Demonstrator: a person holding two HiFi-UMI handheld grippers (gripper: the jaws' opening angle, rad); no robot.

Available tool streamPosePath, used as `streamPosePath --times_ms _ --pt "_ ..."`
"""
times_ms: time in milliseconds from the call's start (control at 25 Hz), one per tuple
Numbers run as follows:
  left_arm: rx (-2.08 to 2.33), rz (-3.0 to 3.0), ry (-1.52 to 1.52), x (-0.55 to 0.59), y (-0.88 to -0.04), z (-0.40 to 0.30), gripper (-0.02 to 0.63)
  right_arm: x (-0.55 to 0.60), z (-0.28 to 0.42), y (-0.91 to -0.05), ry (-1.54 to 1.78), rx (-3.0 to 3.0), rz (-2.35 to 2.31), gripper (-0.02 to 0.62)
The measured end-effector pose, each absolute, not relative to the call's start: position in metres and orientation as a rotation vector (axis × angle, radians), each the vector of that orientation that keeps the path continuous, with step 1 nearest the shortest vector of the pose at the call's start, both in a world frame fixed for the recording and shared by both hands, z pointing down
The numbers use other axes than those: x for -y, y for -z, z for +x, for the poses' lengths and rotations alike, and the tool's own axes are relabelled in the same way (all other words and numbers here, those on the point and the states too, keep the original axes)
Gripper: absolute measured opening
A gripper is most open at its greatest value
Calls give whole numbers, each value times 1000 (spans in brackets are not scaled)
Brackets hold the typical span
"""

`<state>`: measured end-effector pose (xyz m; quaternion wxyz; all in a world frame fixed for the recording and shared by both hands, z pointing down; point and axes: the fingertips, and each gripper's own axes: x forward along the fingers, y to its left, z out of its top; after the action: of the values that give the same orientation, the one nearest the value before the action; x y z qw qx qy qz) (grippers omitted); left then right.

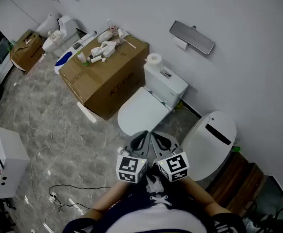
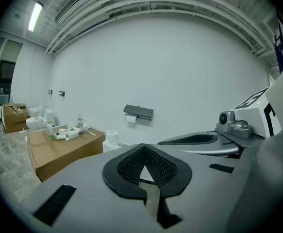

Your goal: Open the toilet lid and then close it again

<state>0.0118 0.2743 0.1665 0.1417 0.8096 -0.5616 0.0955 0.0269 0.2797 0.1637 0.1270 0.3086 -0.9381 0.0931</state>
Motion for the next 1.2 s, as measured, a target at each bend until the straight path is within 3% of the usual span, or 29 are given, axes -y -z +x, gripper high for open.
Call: streamPosePath --times_ms 680,1200 --pt "1632 2265 -326 -273 -196 16 5 -280 35 -204 -273 2672 796 8" --pt "1623 2132 -301 -276 -245 -40 5 -278 -20 -247 -347 2592 627 9"
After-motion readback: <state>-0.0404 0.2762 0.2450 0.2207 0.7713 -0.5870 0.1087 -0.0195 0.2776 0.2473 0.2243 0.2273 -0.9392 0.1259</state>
